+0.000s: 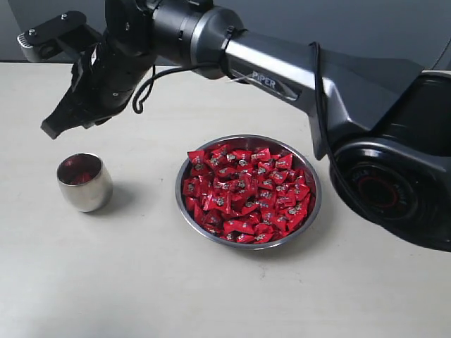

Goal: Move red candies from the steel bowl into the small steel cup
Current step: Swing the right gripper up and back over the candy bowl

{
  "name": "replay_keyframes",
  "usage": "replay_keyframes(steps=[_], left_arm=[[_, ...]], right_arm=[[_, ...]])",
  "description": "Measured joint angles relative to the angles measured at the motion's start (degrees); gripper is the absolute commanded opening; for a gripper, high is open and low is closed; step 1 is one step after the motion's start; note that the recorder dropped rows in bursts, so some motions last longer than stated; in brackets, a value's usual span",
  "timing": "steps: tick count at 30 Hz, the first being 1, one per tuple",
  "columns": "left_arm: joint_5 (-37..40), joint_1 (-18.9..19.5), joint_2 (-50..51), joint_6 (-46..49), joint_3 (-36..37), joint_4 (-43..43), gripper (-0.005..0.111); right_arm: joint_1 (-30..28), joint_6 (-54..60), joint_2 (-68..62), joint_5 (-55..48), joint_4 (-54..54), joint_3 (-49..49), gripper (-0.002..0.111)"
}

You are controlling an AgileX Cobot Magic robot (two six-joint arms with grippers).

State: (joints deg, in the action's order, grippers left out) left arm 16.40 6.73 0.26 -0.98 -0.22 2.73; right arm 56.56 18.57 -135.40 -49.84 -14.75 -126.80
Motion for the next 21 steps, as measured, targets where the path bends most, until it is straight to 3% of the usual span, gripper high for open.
replay_keyframes(steps=[21], left_arm=[[0.0,0.0,0.0,0.0,0.0,0.0,0.0]], right_arm=[[-8.4,-2.6,3.0,-11.7,3.4,0.0,-0.001]])
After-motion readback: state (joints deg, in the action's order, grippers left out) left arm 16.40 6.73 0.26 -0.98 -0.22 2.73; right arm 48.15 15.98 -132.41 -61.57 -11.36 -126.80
